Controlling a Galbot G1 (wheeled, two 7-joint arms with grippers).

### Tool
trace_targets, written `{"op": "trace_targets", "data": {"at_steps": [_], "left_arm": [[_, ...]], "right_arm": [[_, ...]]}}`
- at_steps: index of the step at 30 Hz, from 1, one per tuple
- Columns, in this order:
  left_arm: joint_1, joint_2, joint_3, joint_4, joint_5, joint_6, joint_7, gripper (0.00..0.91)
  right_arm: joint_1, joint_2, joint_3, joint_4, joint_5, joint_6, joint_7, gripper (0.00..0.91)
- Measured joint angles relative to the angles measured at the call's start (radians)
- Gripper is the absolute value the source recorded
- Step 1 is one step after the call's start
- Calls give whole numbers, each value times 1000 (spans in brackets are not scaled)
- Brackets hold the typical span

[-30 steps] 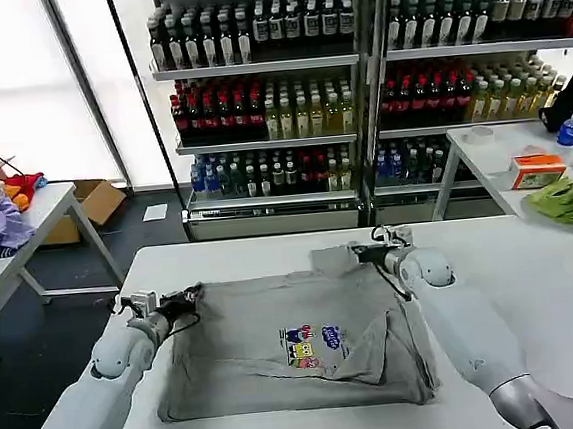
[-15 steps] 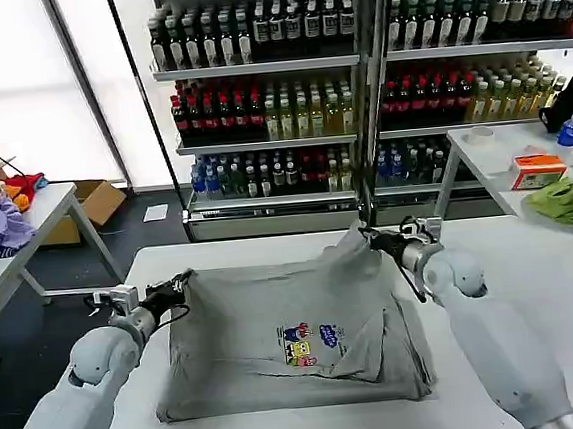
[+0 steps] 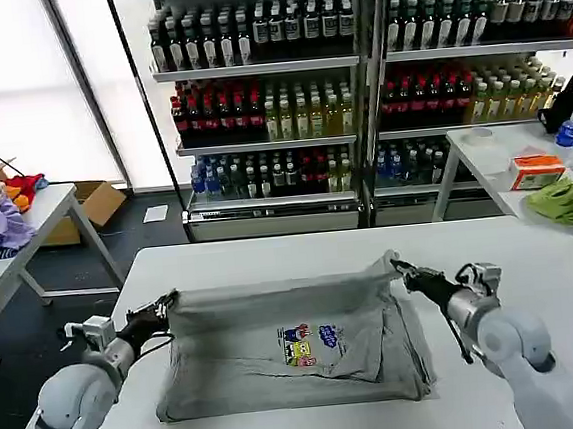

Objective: Fold and organize the clothes.

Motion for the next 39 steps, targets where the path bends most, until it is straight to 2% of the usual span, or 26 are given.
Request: {"op": "trace_targets", "data": {"at_steps": [6,7,8,9,16,20,24,30,34,39], "left_arm": [[130,-5,-59,-72,24,-4,5,10],[151,-6,-65,-83,30,-3,5,181],[170,-8,-69,-93,38,-2,7,574],[191,-11,-72,-102,47,0,9,907],[285,-35,-102,-158,109,21,13,907],[322,-51,-133,-193,122,32,2,907],[357,-74,-164,-233,125,31,-24,907],[401,-132,-163,-272,137,-4,-115,907],[416,-186,-139,-276,153,-34,-168,907],[413,-263,-102,-254,181,-58,-231,907]], "right_arm": [[-155,16,54,108,13,0,26,0],[-176,20,59,119,13,0,27,0],[-199,23,64,130,11,0,27,292],[-218,27,67,139,8,1,27,907],[-320,56,108,200,-27,4,11,907],[-366,74,146,224,-76,30,-21,907],[-398,93,188,227,-183,116,-77,907],[-423,123,239,201,-335,284,-157,907],[-441,146,252,178,-421,380,-190,907],[-461,174,256,159,-494,455,-218,907]]}}
